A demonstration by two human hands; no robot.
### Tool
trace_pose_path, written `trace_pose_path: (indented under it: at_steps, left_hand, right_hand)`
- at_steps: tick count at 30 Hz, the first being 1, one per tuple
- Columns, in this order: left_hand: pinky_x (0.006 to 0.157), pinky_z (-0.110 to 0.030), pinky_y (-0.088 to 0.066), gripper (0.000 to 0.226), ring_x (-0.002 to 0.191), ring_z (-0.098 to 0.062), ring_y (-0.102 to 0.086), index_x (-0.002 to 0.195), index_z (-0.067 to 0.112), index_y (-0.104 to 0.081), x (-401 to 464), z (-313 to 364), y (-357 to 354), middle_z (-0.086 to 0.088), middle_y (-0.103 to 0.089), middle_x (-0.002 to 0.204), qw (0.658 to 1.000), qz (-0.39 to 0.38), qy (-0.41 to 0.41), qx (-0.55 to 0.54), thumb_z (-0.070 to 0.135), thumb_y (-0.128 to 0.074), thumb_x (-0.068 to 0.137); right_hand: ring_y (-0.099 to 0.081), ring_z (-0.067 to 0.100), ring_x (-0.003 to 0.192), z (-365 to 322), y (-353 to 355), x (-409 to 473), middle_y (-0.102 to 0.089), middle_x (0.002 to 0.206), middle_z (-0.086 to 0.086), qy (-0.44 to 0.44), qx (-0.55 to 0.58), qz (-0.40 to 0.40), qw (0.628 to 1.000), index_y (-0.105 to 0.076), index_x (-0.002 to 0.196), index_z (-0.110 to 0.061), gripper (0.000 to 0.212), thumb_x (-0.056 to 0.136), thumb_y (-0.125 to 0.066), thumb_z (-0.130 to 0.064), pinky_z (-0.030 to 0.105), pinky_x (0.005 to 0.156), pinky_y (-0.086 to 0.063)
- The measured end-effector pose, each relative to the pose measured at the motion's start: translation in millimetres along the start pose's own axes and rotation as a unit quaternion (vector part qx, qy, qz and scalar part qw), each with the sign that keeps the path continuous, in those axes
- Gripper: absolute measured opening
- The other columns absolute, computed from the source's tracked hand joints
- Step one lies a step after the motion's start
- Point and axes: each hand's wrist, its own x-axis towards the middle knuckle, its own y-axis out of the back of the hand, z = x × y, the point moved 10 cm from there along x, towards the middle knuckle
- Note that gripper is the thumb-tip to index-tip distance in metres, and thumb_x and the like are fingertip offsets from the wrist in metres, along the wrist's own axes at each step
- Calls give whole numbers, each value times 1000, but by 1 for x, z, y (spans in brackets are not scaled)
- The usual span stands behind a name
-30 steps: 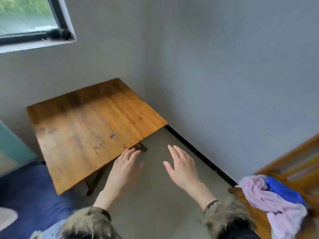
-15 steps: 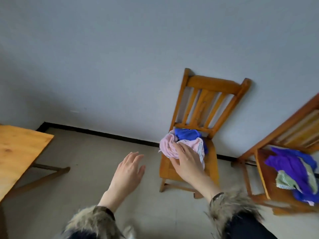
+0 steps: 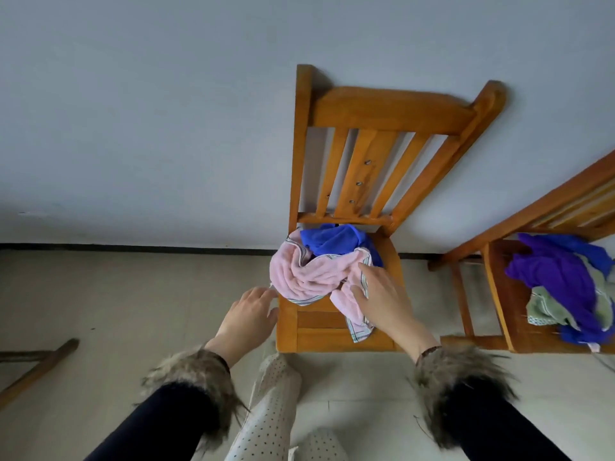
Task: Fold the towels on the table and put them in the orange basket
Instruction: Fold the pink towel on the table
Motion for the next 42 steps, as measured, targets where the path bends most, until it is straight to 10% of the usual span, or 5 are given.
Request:
trace_pose_path:
  at_steps: [21,29,42]
  left_hand:
    - [99,-33,-39,33,123,-21,-48,128,16,-53,189,41,-118,-3,-54,132,997,-49,-29,-60,20,-47,96]
    - [102,-42,-39,43,126,-28,-44,135,18,-47,195,73,-102,-6,-49,138,996,-36,-33,-78,18,-54,92]
    - [64,-10,-34,19,83,-15,-51,97,17,-66,120,105,18,9,-60,85,981,28,41,-188,31,-65,85]
  right_hand:
    - [-54,31,105,154,-131,180,-58,112,12,-179,81,-37,980,-55,108,-11,19,95,-43,-18,42,85,-44]
    - [-55,-6,82,104,-79,135,-66,99,-11,-57,312,-79,945,-67,108,-14,22,92,-51,-10,2,67,-38]
    - [-53,-8,68,35,70,93,-54,67,-19,80,257,-38,962,-62,83,-18,9,86,-58,-11,10,60,-38]
